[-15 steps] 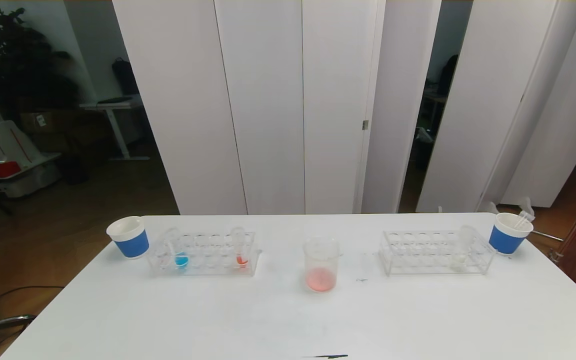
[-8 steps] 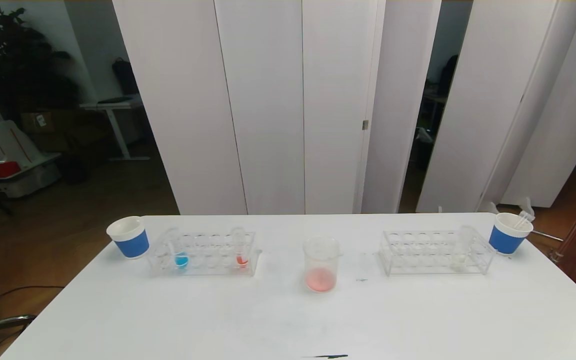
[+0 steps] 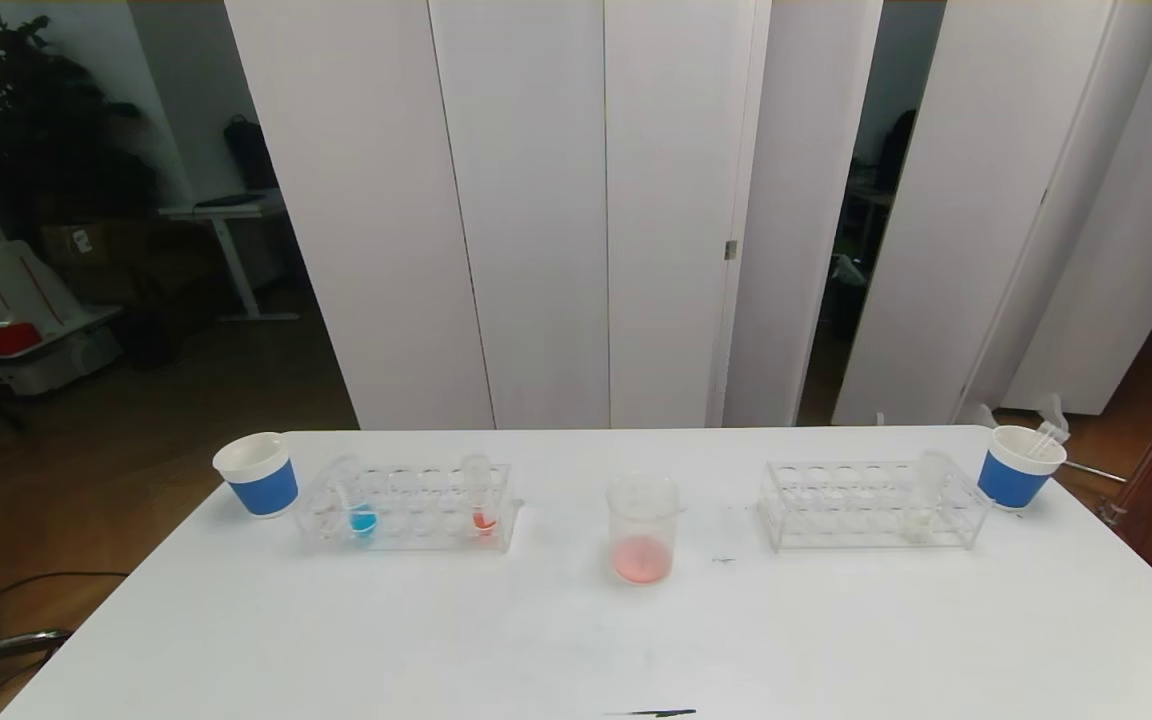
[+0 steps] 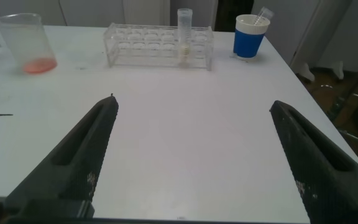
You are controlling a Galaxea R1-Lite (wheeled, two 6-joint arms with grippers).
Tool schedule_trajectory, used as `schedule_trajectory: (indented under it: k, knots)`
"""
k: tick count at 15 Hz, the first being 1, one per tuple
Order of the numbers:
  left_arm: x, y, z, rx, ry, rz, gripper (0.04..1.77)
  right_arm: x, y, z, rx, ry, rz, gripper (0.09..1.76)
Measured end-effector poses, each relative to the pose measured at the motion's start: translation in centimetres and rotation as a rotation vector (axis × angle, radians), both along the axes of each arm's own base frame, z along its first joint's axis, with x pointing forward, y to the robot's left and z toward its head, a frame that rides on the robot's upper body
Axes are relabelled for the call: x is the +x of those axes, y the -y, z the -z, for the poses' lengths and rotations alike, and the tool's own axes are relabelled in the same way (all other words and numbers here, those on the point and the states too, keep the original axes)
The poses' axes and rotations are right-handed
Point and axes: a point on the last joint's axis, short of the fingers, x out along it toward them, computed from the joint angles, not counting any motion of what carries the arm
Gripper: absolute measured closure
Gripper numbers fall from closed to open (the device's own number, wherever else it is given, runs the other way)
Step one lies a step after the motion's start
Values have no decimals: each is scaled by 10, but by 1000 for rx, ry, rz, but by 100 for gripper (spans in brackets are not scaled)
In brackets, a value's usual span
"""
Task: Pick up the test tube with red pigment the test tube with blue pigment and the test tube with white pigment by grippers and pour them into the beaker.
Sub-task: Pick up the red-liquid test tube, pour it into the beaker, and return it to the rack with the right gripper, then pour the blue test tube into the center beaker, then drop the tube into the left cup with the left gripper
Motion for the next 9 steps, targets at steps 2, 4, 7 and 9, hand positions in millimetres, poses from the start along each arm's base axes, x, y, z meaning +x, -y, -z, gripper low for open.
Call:
schedule_trajectory:
  k: [2, 4, 7, 9]
  knots:
    - [0, 0, 0, 0, 0, 0, 7, 1, 0, -5, 0, 70, -6, 10]
    - [0, 0, 0, 0, 0, 0, 7, 2, 0, -2, 0, 67, -7, 10]
    - [0, 0, 0, 0, 0, 0, 7, 3, 0, 0, 0, 61, -8, 10]
    - [0, 0, 0, 0, 0, 0, 7, 3, 0, 0, 0, 61, -8, 10]
